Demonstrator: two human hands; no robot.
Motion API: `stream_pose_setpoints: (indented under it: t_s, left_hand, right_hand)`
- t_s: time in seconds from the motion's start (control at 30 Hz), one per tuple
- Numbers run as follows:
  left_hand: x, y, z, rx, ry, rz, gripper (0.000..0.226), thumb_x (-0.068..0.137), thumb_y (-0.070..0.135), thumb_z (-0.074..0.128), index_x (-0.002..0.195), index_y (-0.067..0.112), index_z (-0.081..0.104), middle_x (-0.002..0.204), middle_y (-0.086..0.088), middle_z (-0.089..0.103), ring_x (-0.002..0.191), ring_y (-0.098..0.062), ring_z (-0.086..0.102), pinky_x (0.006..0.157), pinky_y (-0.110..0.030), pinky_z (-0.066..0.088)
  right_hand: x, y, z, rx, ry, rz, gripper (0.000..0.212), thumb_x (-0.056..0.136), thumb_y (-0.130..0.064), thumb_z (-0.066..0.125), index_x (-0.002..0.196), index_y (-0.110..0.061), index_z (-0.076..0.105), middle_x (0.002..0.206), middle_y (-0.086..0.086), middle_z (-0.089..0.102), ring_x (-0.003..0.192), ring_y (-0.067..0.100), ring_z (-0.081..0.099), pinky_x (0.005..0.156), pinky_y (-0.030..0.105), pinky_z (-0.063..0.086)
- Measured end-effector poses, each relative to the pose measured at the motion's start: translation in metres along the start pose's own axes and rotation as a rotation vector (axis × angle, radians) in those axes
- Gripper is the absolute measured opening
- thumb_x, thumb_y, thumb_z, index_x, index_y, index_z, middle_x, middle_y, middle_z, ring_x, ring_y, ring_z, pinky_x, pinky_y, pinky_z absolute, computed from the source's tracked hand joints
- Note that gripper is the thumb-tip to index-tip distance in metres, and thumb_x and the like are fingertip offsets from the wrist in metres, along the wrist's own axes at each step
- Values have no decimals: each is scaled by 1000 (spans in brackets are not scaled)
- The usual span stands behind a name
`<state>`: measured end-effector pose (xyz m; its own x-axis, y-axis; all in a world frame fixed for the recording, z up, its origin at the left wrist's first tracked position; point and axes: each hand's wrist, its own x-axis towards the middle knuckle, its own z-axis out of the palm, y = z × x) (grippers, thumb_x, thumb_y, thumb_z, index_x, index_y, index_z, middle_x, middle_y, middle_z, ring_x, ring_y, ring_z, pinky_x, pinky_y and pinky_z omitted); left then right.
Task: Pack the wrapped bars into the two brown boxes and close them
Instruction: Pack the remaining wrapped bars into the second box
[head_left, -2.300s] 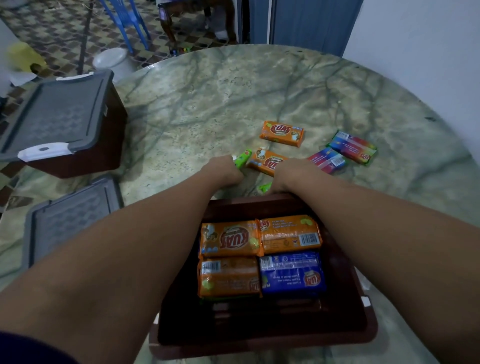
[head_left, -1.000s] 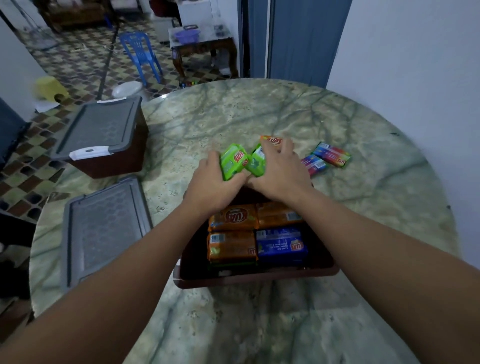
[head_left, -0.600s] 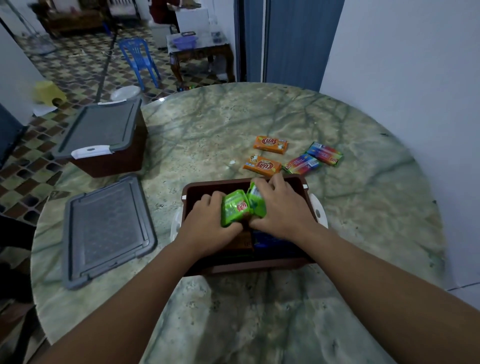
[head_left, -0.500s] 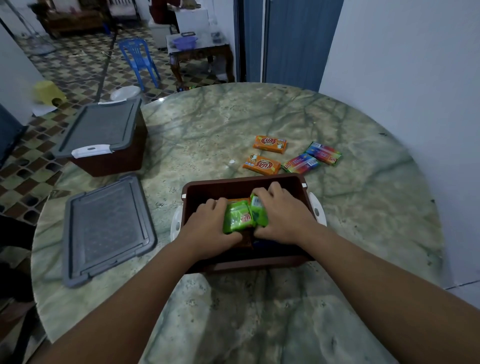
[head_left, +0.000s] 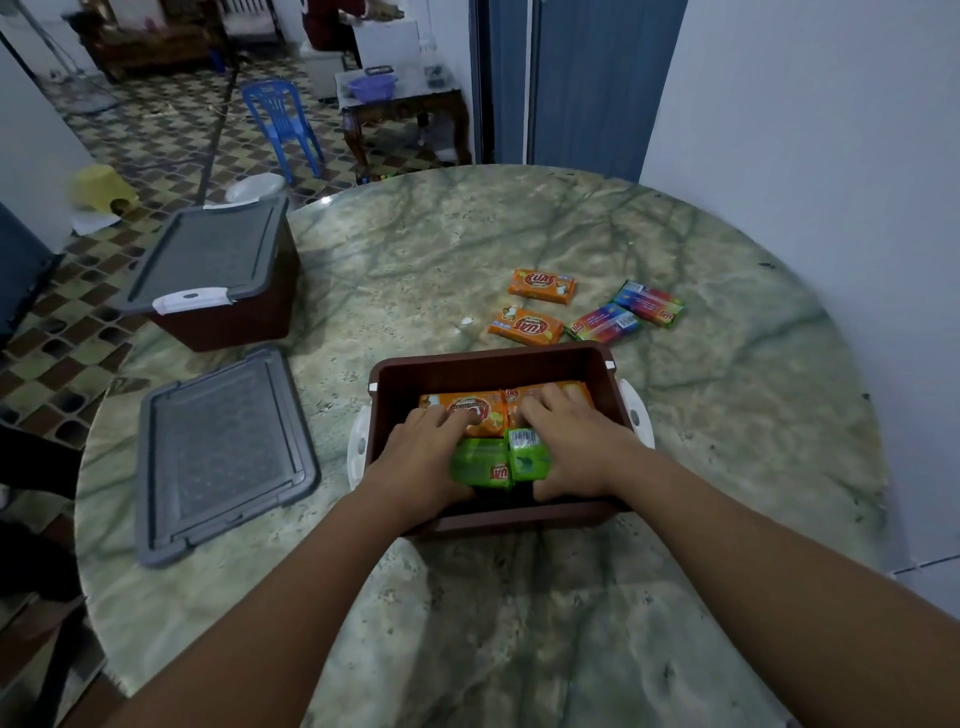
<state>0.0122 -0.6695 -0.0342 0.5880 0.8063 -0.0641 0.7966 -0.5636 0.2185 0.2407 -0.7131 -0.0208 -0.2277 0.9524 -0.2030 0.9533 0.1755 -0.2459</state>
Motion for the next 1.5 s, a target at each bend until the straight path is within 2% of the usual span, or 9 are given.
stream_pose_setpoints:
  t_s: [0.17,0.33,0.63,0.7,0.83,1.0,1.17,1.33,1.5]
  left_hand:
    - [-2,2,-4,-83,-19,-2,56,71,45,84,120,36,58,121,4,47,109,-20,41,94,-41,45]
    - [-2,5,-5,-41,-8,-4,52,74,45,83,120,35,61,125,4,51,111,-21,44,93,-42,47]
    - [2,7,-9,53,-31,46,57,76,66,72,120,33,61,120,5,53,111,-20,48,90,-43,49]
    - [7,7,-14,-22,-9,60,52,79,69,66,114,31,65,110,6,56,101,-17,51,85,-41,51]
    - [27,17,-35,-201,113,43,19,93,42,63,99,25,67,91,7,57,83,-12,54,71,-37,52]
    - [75,34,-68,-227,153,29,9,93,30,59,89,23,61,78,9,59,69,-13,58,59,-34,49]
    - [129,42,-76,-190,160,39,14,93,32,60,93,20,65,82,-1,66,75,-22,61,65,-39,52]
    - [185,34,-63,-115,55,1,11,90,35,66,94,25,64,93,2,65,84,-20,62,69,-36,53]
    - [234,24,-45,62,-92,21,27,89,26,71,114,20,67,115,-3,63,105,-24,60,80,-33,48]
  right_hand:
    - [-3,-1,-2,2,16,-30,73,63,-40,85,118,-31,38,125,-8,39,114,18,34,92,35,40]
    - [-6,-1,-4,-126,92,-25,63,64,-54,79,113,-33,44,122,-9,43,112,18,35,95,40,32]
    - [-3,3,-5,-28,87,-19,57,71,-64,70,115,-36,50,112,-11,35,110,16,33,99,40,31]
    - [2,5,-9,116,180,0,44,79,-64,61,113,-37,54,109,-12,42,106,14,36,95,39,35]
    - [18,13,-21,353,514,21,10,87,-34,62,95,-28,61,86,-15,50,88,12,49,75,33,44]
    - [41,35,-43,425,637,149,3,87,-26,65,89,-26,62,77,-9,56,76,10,55,66,35,48]
    - [64,61,-57,429,601,228,4,88,-29,67,89,-27,64,78,-7,60,77,12,57,66,33,43]
    - [89,87,-65,535,520,363,9,90,-33,66,94,-25,66,79,-7,66,77,13,63,70,34,51]
    - [115,102,-59,680,462,511,11,91,-31,66,98,-22,67,94,-3,69,92,18,65,83,40,56]
